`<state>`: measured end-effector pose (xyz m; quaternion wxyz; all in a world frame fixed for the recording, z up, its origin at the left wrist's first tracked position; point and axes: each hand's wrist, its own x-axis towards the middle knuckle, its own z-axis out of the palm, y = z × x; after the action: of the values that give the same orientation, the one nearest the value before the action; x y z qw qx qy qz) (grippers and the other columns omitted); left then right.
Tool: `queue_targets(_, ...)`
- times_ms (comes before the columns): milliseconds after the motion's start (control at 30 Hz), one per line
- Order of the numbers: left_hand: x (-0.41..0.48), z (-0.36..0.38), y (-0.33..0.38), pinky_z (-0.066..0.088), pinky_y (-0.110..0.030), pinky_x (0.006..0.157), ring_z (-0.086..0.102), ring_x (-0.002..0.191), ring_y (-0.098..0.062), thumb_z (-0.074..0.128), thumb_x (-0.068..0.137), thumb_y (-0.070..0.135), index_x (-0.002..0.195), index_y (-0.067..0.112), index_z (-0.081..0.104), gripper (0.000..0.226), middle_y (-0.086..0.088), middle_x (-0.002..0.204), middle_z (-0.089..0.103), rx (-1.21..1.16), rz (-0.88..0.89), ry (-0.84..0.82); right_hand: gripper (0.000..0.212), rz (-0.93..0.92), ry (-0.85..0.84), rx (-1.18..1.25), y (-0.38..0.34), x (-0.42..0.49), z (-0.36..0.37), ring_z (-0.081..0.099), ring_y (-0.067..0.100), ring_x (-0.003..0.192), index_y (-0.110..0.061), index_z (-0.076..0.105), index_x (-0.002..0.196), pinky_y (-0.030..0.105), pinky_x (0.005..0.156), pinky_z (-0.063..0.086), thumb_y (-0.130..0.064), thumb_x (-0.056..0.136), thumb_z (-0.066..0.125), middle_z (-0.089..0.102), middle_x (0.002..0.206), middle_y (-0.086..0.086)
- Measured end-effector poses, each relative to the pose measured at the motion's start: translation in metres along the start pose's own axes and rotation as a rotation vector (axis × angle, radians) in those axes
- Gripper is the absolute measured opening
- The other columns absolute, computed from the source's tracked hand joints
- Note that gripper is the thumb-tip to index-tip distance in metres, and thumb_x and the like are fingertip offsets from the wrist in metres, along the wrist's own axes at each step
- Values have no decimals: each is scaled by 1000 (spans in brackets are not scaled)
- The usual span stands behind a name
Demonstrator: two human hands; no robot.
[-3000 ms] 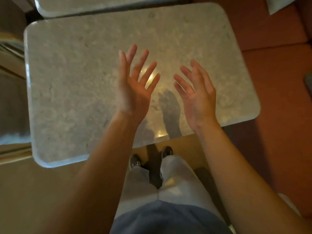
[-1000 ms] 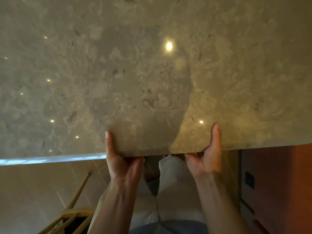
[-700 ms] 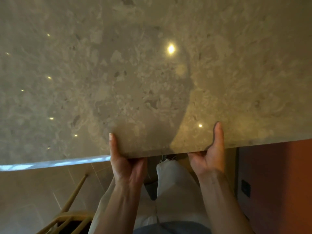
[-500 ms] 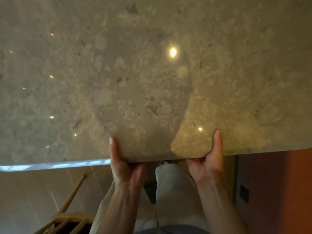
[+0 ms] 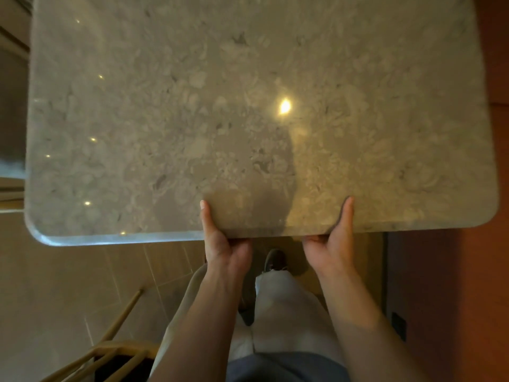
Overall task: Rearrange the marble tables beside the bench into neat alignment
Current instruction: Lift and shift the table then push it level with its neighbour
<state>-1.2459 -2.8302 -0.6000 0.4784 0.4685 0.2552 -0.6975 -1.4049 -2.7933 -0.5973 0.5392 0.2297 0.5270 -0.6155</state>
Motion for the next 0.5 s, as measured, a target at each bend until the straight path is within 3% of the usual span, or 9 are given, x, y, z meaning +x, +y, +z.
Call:
queue_targets(133, -17, 7, 14, 57, -58, 94, 68, 119, -39, 82, 84, 54, 137, 14, 65, 69, -18, 128, 73, 59, 3, 107, 74, 202, -28, -75, 42, -43, 29, 68, 31, 120, -16, 61, 140, 44, 103, 55, -53, 78, 78, 76, 123, 15)
queue_targets(200, -25, 5, 34, 58, -54, 84, 67, 117, -37, 81, 84, 57, 136, 11, 65, 71, -18, 128, 71, 65, 69, 163, 84, 337, -95, -125, 71, -71, 46, 62, 30, 127, -9, 53, 146, 43, 109, 50, -45, 74, 80, 68, 134, 17)
queue_targets(267, -34, 3, 61, 59, -53, 86, 67, 116, -36, 80, 85, 57, 135, 9, 63, 71, -18, 132, 69, 45, 162, 217, 88, 419, -160, -182, 92, -91, 61, 57, 34, 137, -3, 47, 149, 41, 114, 46, -38, 76, 79, 63, 139, 22)
queue_targets(333, -44, -1, 90, 63, -41, 75, 70, 108, -30, 83, 85, 54, 133, 7, 61, 70, -16, 131, 69, 53, 327, 344, 82, 438, -173, -260, 104, -102, 76, 53, 38, 141, -2, 43, 149, 41, 112, 45, -35, 83, 78, 59, 138, 28)
queue_targets(367, -49, -4, 103, 63, -33, 66, 71, 104, -26, 84, 85, 51, 135, 8, 58, 71, -14, 131, 69, 79, 455, 445, 73, 428, -164, -310, 106, -105, 82, 52, 39, 141, -4, 45, 148, 42, 113, 45, -35, 89, 75, 57, 139, 31)
queue_targets(400, -52, -8, 115, 62, -28, 66, 71, 110, -23, 84, 86, 48, 142, 10, 53, 75, -11, 137, 66, 116, 613, 534, 59, 412, -164, -358, 108, -109, 88, 53, 40, 140, -8, 49, 144, 42, 114, 46, -35, 96, 71, 57, 138, 31)
queue_targets(467, -57, -13, 135, 55, -19, 89, 56, 136, -16, 83, 90, 43, 156, 19, 39, 83, -4, 157, 50, 240, 909, 545, 37, 388, -201, -472, 112, -113, 96, 60, 41, 131, -12, 58, 128, 44, 113, 50, -37, 101, 66, 61, 132, 27)
queue_targets(500, -58, -13, 143, 48, -10, 92, 46, 142, -11, 81, 91, 44, 159, 25, 36, 84, 0, 163, 42, 332, 999, 505, 38, 343, -221, -529, 113, -113, 99, 65, 38, 124, -7, 60, 122, 44, 108, 54, -38, 100, 66, 66, 128, 25)
